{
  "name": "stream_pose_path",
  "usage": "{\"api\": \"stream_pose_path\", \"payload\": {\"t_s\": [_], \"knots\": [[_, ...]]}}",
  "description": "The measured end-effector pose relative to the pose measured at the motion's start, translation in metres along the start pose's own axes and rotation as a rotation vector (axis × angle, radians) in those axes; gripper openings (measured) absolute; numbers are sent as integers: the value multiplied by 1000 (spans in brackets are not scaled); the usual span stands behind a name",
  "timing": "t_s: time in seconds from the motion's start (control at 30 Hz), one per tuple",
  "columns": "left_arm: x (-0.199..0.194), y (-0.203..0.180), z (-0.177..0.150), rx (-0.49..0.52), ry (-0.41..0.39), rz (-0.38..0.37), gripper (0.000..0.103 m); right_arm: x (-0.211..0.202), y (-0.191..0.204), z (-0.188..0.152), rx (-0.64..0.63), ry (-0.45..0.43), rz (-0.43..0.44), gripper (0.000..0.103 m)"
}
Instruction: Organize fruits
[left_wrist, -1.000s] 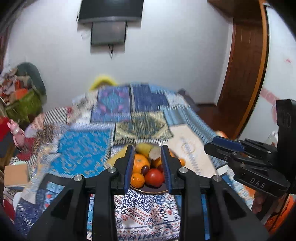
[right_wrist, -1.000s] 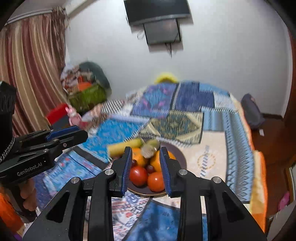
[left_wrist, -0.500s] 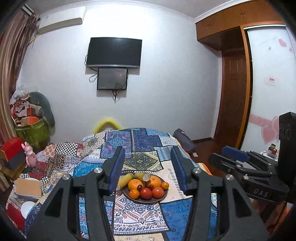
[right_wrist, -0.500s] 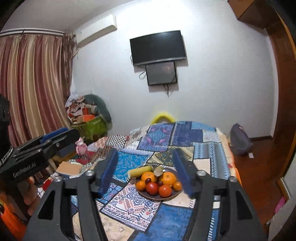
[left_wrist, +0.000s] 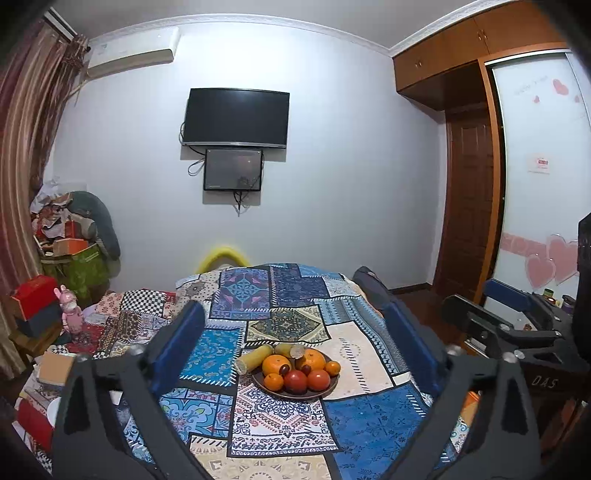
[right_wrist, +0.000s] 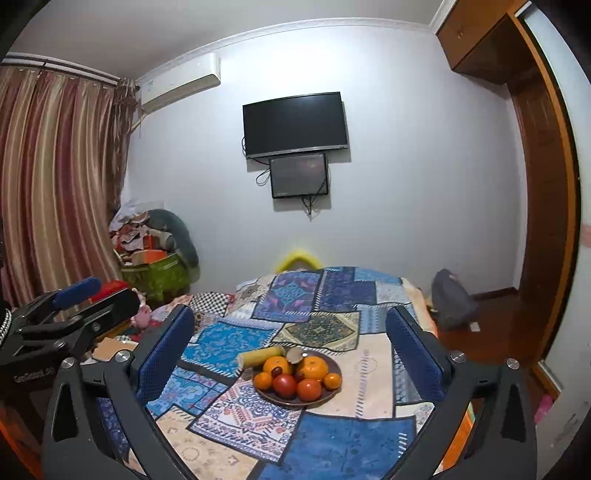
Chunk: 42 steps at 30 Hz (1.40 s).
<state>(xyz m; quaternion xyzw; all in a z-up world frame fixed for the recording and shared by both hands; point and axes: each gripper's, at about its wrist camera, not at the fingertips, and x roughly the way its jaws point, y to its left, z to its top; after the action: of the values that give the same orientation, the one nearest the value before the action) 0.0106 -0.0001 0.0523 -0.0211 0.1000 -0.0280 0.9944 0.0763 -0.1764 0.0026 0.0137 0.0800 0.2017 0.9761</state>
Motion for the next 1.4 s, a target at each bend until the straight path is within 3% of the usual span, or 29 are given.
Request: {"api": "stream_pose_path", "payload": {"t_s": [0.47,1.4], "knots": [[-4,1,-8,3,-1,45,103,-10,4,-4,-24,-14,-27,103],[-1,-2,-10,16,3,38,103,-15,1,-3,-10,-27,-32,103]]}}
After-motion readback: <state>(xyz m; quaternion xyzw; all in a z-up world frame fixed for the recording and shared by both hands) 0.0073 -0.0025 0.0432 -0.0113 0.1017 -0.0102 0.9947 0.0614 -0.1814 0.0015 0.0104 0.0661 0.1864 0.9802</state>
